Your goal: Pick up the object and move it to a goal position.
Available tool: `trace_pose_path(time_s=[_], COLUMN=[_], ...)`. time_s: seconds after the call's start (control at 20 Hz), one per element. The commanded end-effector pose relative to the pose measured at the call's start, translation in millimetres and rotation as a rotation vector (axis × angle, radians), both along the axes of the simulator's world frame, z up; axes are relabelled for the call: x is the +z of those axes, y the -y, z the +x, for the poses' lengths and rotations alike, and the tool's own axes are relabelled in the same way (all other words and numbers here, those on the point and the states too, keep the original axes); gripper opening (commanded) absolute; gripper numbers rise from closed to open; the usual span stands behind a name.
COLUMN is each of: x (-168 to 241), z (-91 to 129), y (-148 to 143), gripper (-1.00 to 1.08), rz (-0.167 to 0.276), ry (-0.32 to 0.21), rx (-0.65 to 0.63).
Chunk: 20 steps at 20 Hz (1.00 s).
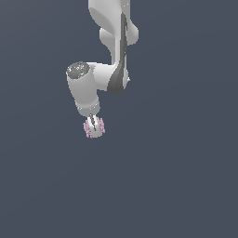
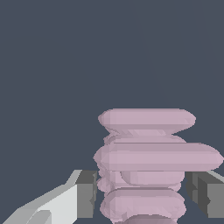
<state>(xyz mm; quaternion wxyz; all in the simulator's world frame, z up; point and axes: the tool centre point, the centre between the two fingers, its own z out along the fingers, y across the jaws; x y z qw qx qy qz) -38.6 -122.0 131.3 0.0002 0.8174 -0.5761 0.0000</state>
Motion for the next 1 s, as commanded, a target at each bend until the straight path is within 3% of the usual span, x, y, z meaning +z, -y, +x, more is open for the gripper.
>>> trace_pose_path(time_s=[0.0, 0.45, 0.95], x=[21, 83, 105], z=[4, 20, 28], y=[14, 58, 73], gripper=[-1.0, -1.0, -1.0], rz=[0.0, -0.001, 0.0], ry=[0.001, 0.0, 0.0], rx=[-0.001, 0.0, 0.001])
